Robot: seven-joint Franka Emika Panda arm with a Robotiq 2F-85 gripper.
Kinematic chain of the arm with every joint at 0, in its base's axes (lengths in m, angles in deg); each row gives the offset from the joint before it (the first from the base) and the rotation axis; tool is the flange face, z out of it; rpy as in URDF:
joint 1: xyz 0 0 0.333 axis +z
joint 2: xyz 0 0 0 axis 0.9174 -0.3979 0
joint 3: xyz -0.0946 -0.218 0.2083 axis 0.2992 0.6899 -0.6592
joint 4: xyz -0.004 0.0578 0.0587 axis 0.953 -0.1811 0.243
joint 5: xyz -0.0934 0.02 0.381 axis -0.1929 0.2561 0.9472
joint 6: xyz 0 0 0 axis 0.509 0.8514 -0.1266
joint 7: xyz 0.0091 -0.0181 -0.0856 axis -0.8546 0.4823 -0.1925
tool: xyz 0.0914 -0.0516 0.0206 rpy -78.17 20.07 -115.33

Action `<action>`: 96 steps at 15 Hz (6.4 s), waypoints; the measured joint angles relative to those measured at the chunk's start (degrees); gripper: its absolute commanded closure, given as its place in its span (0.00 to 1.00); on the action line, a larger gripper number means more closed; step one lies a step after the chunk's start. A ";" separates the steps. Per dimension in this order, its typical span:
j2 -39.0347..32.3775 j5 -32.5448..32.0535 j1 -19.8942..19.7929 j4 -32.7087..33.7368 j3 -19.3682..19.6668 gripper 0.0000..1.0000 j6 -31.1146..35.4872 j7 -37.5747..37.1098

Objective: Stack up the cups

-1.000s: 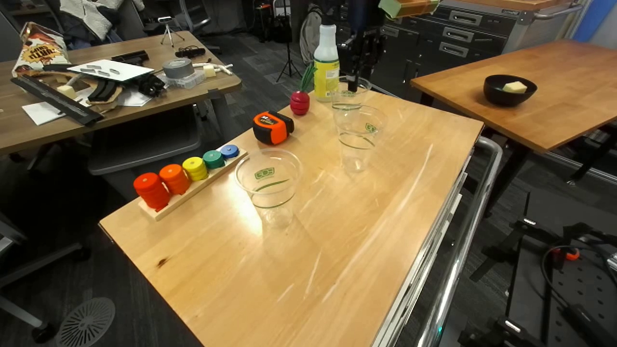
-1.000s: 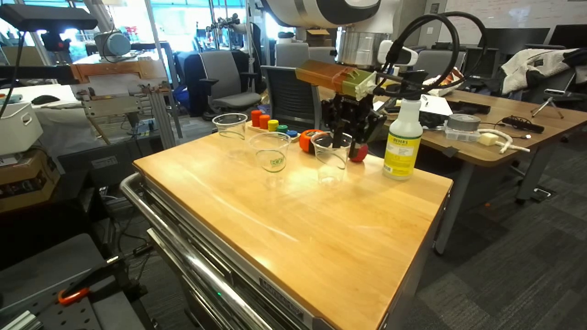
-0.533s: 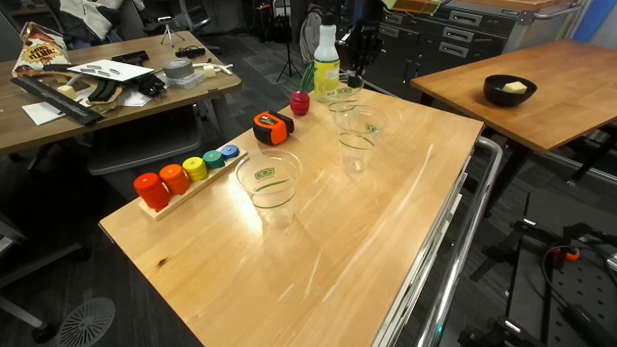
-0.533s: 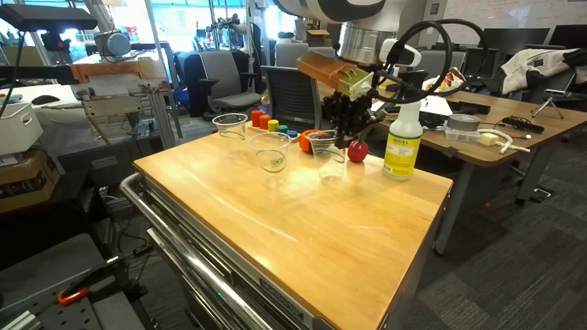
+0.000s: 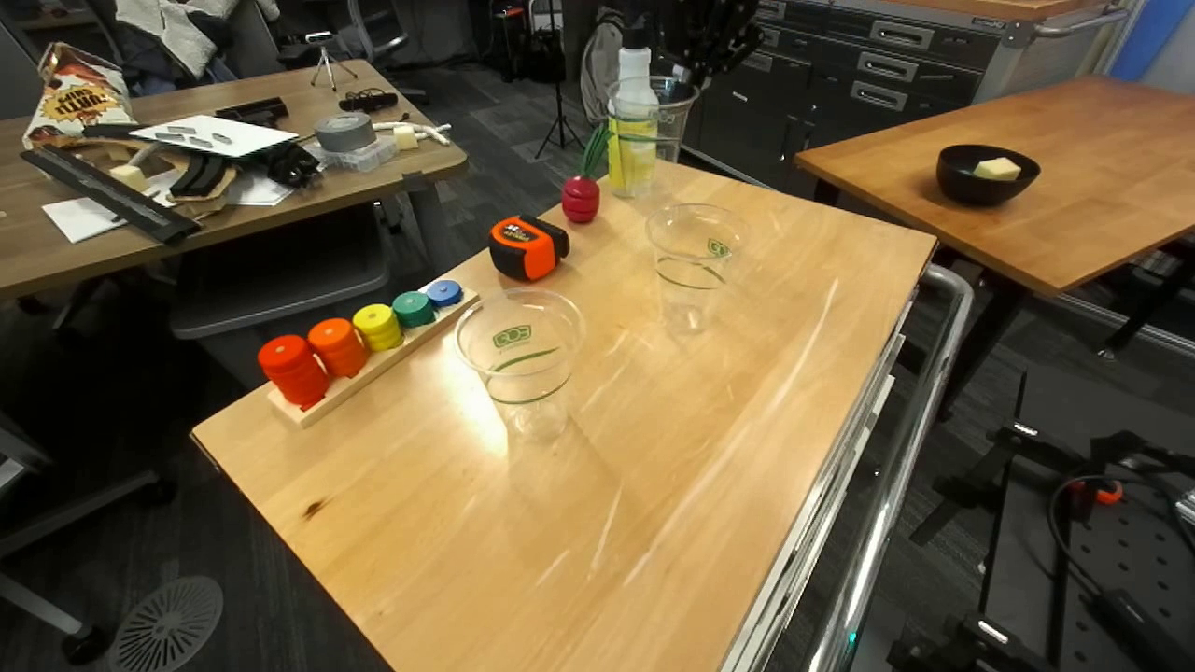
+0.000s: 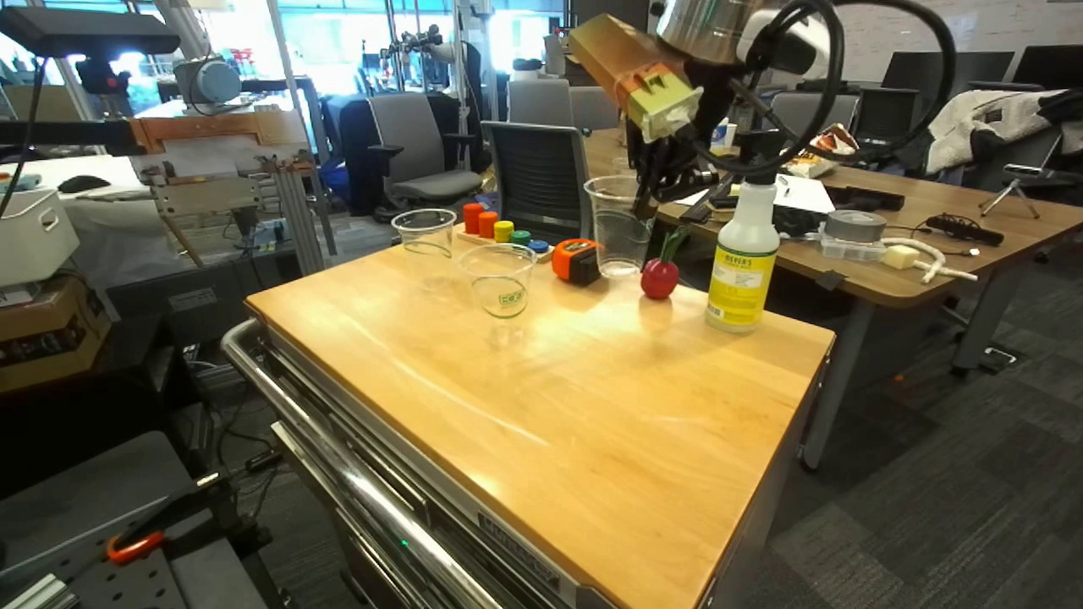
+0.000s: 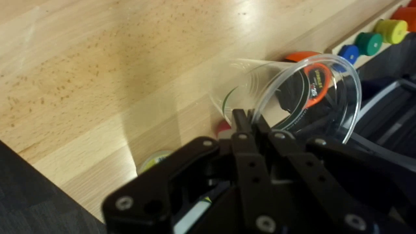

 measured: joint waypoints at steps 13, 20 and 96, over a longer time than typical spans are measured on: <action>21.73 -0.51 5.25 -16.43 -0.11 0.99 -6.29 0.07; 24.29 -5.70 7.04 -23.80 -0.13 0.99 -5.90 0.83; 10.23 -9.73 13.75 -2.70 -8.24 0.99 -5.50 2.24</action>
